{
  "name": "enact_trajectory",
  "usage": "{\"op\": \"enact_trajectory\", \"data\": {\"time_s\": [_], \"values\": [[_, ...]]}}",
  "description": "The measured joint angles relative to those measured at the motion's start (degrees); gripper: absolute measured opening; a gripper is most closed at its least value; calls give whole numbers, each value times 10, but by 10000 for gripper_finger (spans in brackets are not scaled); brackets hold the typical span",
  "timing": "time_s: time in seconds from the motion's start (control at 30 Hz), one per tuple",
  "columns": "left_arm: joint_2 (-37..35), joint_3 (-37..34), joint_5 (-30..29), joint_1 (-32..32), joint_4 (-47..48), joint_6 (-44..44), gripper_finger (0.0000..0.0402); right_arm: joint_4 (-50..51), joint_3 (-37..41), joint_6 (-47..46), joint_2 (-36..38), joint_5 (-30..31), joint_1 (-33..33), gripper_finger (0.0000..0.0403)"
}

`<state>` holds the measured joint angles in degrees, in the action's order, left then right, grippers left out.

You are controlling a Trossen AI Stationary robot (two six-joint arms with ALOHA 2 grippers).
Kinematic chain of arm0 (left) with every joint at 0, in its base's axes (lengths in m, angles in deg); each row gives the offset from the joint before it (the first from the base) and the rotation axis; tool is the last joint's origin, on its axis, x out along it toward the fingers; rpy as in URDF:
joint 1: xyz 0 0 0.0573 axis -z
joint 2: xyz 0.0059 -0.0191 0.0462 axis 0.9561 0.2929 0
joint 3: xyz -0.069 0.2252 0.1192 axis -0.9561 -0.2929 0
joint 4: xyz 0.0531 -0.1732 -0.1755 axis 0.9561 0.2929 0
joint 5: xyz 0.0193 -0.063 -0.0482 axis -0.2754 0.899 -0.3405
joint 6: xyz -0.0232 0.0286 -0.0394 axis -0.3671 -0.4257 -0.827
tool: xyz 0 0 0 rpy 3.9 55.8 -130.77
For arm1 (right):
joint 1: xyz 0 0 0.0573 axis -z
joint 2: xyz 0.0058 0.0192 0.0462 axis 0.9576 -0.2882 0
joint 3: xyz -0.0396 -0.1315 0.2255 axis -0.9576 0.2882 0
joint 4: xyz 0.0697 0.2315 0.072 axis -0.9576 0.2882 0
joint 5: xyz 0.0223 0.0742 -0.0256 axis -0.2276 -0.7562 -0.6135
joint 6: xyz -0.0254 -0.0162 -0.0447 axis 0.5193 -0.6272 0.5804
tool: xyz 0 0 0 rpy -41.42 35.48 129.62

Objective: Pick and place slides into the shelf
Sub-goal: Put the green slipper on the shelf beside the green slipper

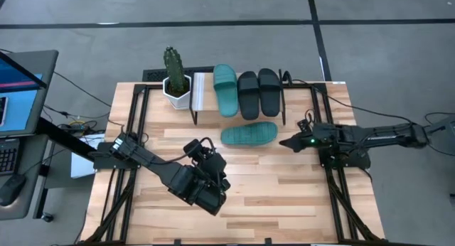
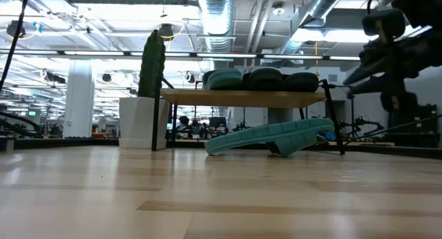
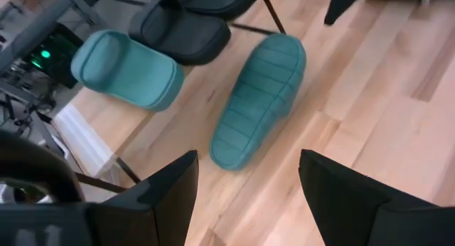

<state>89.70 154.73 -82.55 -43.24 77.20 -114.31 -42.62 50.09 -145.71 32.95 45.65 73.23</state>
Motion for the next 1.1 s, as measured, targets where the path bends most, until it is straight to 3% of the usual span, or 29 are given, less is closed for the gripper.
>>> {"op": "enact_trajectory", "data": {"time_s": [0.1,0.63,0.93,1.1], "values": [[0,-1,-11,3,-9,-4,231,-42,21,-19,0,28,-8,90],[0,-1,-14,6,-38,-15,231,7,22,-100,-22,117,-15,239],[2,-1,-17,6,-62,-12,231,-2,22,-139,-84,128,-15,239],[9,-2,-12,6,-92,5,231,-55,22,-140,-124,144,-11,235]]}}
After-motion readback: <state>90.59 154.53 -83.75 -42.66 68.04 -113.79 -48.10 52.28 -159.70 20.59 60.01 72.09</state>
